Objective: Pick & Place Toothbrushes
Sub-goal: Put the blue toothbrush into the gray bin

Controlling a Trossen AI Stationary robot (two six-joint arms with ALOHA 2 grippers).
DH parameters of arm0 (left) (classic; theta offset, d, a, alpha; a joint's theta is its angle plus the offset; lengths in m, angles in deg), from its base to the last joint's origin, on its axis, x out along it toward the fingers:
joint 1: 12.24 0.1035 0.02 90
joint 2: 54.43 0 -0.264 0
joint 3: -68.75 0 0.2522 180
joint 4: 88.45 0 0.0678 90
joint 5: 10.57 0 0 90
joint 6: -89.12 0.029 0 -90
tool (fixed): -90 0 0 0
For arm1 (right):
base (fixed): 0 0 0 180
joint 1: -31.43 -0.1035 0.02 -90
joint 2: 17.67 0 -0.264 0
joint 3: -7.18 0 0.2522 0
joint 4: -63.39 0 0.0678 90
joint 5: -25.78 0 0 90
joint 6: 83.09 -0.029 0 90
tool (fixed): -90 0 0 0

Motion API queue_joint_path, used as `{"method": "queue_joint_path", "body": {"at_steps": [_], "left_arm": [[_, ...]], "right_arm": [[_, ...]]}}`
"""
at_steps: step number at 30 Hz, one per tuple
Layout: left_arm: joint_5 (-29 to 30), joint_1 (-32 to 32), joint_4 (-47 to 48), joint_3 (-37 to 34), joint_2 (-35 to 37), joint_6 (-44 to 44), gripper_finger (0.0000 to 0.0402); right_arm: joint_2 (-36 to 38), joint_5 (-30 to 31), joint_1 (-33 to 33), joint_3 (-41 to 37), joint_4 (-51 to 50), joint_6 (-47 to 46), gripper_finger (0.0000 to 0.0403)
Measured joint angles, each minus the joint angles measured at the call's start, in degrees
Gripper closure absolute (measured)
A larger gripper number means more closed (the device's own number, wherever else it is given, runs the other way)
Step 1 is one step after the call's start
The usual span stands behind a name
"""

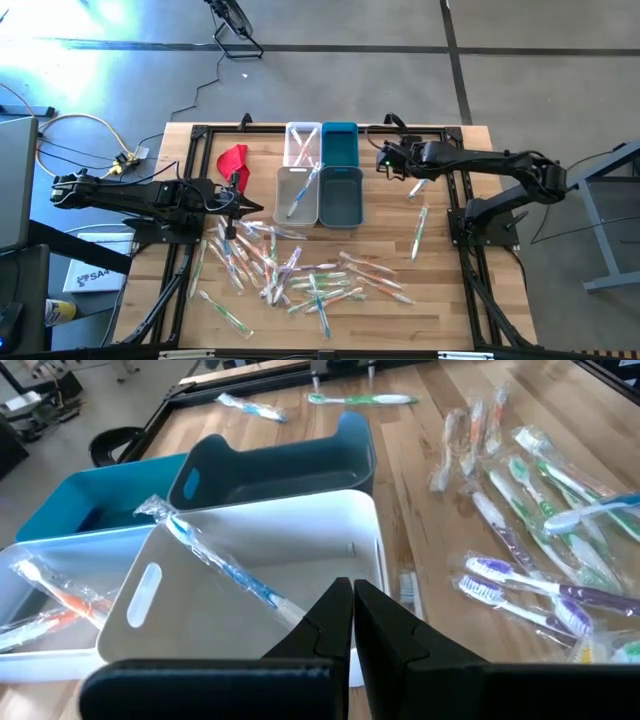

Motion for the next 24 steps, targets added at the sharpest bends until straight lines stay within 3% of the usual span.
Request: {"method": "queue_joint_path", "body": {"at_steps": [10, 13, 18, 24], "left_arm": [[-0.09, -0.02, 0.00, 0.00, 0.00, -0.04, 0.0391], [-0.09, 0.00, 0.02, 0.00, 0.00, -0.17, 0.0391], [-0.07, -0.02, 1.51, 0.00, 0.00, -1.46, 0.0391], [-0.07, 0.00, 2.58, 0.00, -0.02, -1.49, 0.0391]], "right_arm": [[0.00, -0.97, -2.27, 0.00, -0.37, 8.73, 0.0390], [0.00, -2.56, -1.69, 0.00, -3.25, 2.45, 0.0394], [-2.12, -0.02, -2.00, -0.04, -11.19, -5.59, 0.0394], [-9.05, 0.15, -2.23, -0.04, -13.93, -5.97, 0.0350]]}}
